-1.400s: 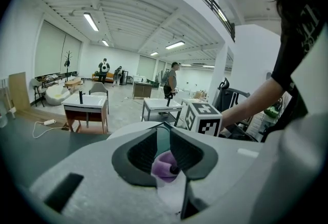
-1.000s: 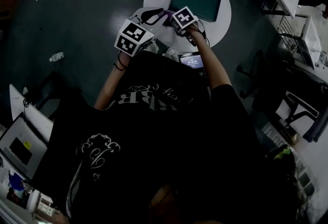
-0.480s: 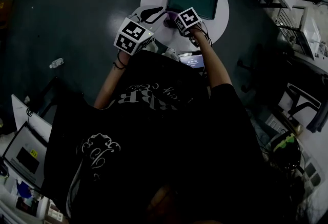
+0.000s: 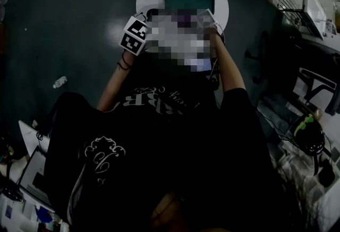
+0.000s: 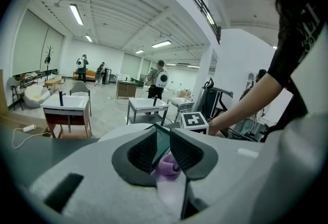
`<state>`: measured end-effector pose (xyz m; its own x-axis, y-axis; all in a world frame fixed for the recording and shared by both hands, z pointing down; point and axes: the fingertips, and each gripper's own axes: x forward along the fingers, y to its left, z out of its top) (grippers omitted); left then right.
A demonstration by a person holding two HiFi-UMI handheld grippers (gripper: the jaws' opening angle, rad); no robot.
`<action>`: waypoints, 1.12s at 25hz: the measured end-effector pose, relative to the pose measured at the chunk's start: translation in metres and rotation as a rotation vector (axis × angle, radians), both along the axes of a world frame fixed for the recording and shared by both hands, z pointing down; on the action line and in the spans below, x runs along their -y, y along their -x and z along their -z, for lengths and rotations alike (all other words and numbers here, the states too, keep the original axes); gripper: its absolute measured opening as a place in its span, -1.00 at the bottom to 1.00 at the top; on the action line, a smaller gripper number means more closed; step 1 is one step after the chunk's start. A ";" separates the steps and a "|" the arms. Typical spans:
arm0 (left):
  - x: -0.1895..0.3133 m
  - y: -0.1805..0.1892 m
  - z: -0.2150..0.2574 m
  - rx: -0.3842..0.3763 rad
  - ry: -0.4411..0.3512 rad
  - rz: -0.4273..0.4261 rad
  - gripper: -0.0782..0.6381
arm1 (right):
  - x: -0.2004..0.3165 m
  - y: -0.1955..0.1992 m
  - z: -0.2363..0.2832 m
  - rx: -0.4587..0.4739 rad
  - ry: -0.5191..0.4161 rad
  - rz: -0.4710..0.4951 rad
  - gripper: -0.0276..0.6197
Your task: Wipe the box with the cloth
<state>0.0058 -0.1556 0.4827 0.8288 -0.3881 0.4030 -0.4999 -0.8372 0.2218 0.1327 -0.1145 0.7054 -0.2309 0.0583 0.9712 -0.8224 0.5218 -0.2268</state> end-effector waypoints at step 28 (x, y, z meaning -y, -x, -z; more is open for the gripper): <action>0.001 -0.106 -0.006 0.031 0.032 0.178 -0.56 | 0.012 -0.149 0.010 0.034 0.028 0.196 -0.65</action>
